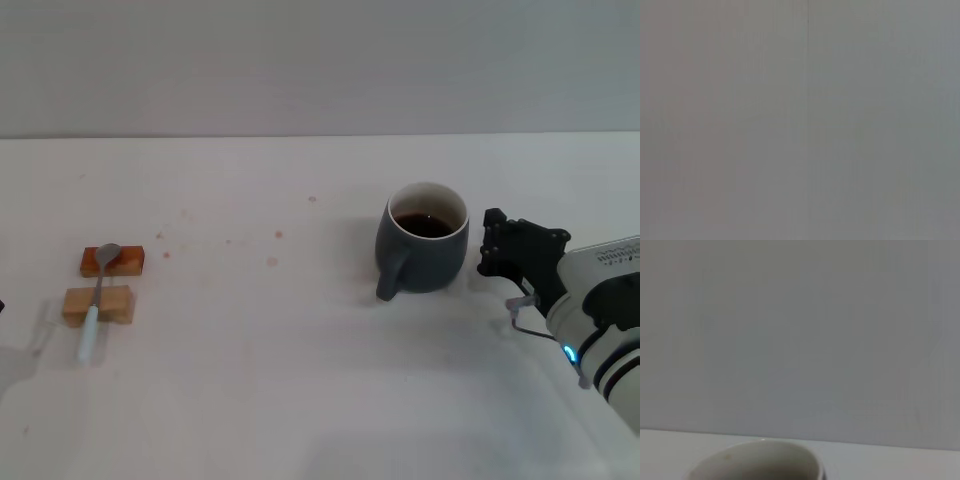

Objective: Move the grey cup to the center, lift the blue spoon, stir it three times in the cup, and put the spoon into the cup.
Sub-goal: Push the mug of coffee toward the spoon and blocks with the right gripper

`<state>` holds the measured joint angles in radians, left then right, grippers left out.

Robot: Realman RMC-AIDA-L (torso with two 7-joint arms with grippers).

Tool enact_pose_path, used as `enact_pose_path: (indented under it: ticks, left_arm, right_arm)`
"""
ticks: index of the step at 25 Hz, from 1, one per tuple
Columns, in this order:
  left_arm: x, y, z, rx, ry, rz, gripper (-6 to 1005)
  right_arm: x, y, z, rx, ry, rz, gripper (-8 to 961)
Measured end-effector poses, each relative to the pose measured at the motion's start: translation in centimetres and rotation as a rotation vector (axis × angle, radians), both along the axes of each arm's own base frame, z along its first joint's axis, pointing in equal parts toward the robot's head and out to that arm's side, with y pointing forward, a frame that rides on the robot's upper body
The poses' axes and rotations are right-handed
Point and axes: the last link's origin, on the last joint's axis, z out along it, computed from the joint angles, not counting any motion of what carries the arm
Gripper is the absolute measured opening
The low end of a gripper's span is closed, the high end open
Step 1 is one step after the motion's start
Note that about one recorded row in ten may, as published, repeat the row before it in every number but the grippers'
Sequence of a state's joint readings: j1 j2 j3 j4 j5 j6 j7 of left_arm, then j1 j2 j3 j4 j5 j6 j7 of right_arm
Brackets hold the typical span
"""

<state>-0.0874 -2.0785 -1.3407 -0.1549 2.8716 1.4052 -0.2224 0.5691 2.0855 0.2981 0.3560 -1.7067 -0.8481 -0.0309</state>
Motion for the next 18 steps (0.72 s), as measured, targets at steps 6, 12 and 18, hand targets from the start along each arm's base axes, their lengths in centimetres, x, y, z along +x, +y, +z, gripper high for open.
enact_pose_path:
  ticks: [6, 12, 18]
  left_arm:
    - [0.0, 0.0, 0.0, 0.000, 0.000, 0.000, 803]
    - [0.0, 0.0, 0.0, 0.000, 0.000, 0.000, 802]
    - [0.1, 0.1, 0.0, 0.000, 0.000, -0.003, 802]
  right_arm:
    - [-1.0, -0.3, -1.2, -0.043, 0.019, 0.007, -1]
    - [-2.0, -0.6, -2.5, -0.119, 0.002, 0.034, -1]
    - [-3.3, -0.8, -3.2, -0.146, 0.022, 0.064, -1]
